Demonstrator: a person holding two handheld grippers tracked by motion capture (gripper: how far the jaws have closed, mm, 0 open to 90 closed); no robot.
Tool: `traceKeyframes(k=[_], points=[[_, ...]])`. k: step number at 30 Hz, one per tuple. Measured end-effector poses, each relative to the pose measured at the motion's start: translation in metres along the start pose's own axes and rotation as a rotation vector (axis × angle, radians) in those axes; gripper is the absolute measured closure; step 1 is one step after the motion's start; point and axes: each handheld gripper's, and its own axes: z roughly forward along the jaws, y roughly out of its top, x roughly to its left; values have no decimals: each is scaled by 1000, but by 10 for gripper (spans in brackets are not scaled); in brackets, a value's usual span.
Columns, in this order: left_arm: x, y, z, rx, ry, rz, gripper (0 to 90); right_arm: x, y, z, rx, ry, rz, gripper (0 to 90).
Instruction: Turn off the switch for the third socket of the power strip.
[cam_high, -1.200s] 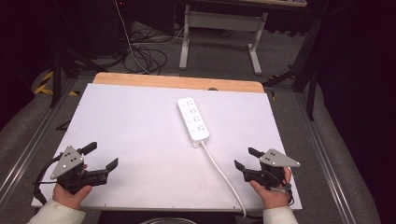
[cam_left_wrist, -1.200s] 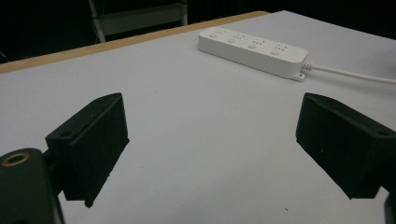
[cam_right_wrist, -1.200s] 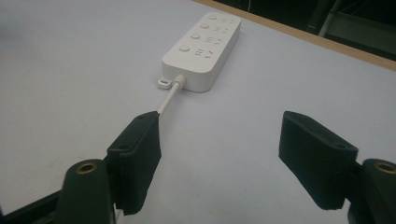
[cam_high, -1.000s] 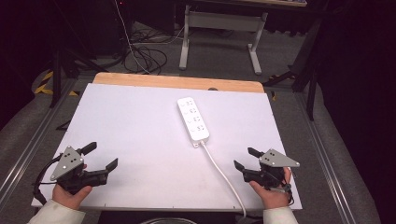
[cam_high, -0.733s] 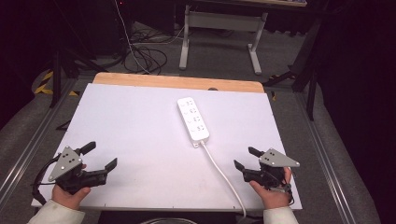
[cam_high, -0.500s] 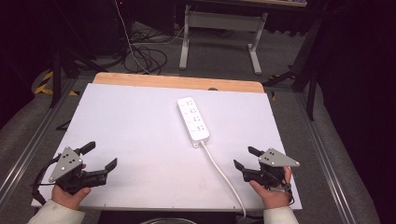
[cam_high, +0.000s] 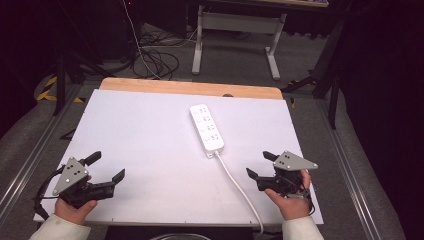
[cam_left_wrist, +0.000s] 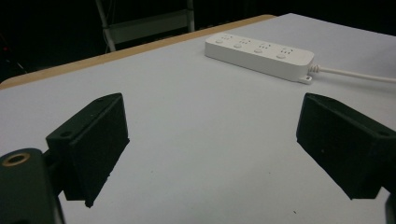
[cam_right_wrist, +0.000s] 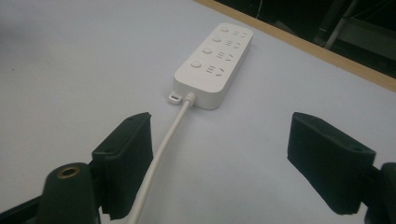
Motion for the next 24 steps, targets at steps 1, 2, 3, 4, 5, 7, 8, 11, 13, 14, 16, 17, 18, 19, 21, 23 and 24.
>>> traceKeyframes(k=[1, 2, 3, 4, 5, 7, 8, 11, 13, 14, 16, 17, 18, 19, 21, 23, 24], points=[[0, 0, 0, 3, 0, 3, 96, -1, 7, 2, 5, 13, 10, 229], [0, 0, 0, 3, -2, 2, 96, -2, 10, 3, 1, 19, 11, 229], [0, 0, 0, 3, -2, 3, 96, -2, 10, 3, 1, 19, 11, 229], [0, 0, 0, 2, -2, 4, 96, -3, 13, 4, 0, 26, 16, 229], [0, 0, 0, 2, 0, 6, 96, -3, 15, 5, 3, 29, 17, 230], [0, 0, 0, 2, 0, 4, 96, -4, 24, 9, 6, 39, 15, 230], [0, 0, 0, 3, 2, 5, 96, -5, 26, 11, 9, 41, 14, 231], [0, 0, 0, 4, 5, 7, 97, -5, 31, 13, 12, 42, 17, 244], [0, 0, 0, 4, 5, 6, 97, -6, 36, 16, 12, 46, 17, 247], [0, 0, 0, 5, 5, 6, 97, -6, 39, 17, 13, 48, 15, 248], [0, 0, 0, 6, 6, 7, 97, -6, 44, 19, 18, 48, 10, 248], [0, 0, 0, 6, 7, 7, 97, -5, 49, 21, 19, 55, 1, 248], [0, 0, 0, 5, 8, 8, 97, -5, 49, 21, 19, 55, 1, 248], [0, 0, 0, 5, 6, 6, 97, -6, 53, 23, 21, 53, -9, 248], [0, 0, 0, 6, 7, 7, 97, -6, 55, 24, 21, 54, -16, 248], [0, 0, 0, 6, 7, 6, 97, -10, 62, 26, 28, 54, -28, 248], [0, 0, 0, 7, 7, 7, 97, -10, 62, 26, 28, 54, -28, 248]])
